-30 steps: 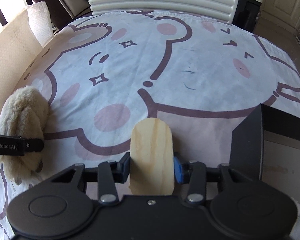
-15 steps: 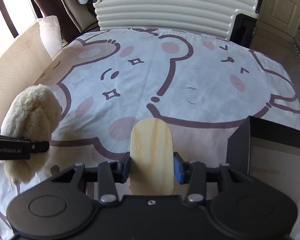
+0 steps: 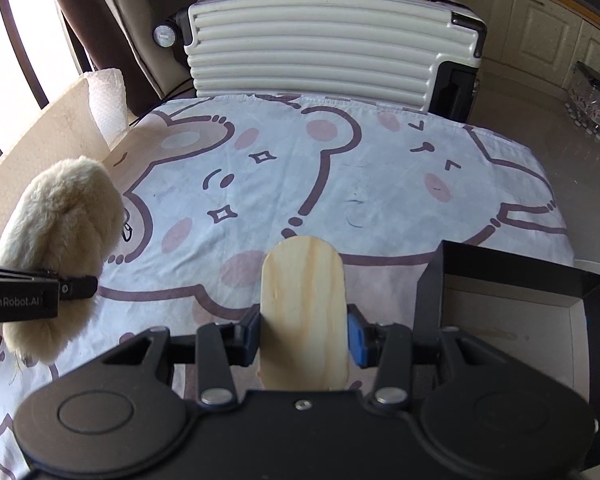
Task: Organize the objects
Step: 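Carry the plush toy over the black box while the right tool carries the wooden block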
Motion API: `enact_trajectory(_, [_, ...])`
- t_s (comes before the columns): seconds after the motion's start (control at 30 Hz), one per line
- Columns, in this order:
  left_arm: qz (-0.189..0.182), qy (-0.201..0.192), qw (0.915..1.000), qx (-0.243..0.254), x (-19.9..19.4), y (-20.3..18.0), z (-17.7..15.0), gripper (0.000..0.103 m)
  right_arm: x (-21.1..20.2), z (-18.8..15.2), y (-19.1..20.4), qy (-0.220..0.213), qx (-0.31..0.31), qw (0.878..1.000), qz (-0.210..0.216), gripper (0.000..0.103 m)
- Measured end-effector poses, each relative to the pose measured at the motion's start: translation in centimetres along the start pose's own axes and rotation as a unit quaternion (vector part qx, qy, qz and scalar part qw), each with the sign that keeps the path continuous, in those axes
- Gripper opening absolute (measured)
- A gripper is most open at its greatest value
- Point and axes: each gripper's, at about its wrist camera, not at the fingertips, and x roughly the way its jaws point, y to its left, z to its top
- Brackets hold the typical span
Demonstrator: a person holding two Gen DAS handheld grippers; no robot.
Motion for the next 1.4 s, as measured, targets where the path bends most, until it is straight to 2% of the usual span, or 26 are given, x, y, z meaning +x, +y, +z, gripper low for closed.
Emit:
enact_trajectory(0.33, [-0.002,-0.029,0.9995,0.014,-2.6,-1.3,-0.2,0.046,-3.3,0.0,-1.0,-0.034,0.024,0.999,-0.015,0.044])
enact_trajectory(0.7, [-0.01,-0.042,0.9986,0.032,-3.4,-3.5,-0.1,0.046,-5.0,-0.4,-1.9,-0.047,0.03,0.998,-0.02,0.044])
enact_trajectory(1.17, [-0.035,-0.049,0.996,0.066,-3.2,-8.2,0.3,0.046,-7.0,-1.7,-6.4,-0.056,0.064,0.995,-0.046,0.044])
enact_trajectory(1.4, [-0.047,-0.067,0.9913,0.103,-3.4,-11.6,0.2,0.046,-8.3,-2.5,-9.1,-0.066,0.089,0.992,-0.062,0.044])
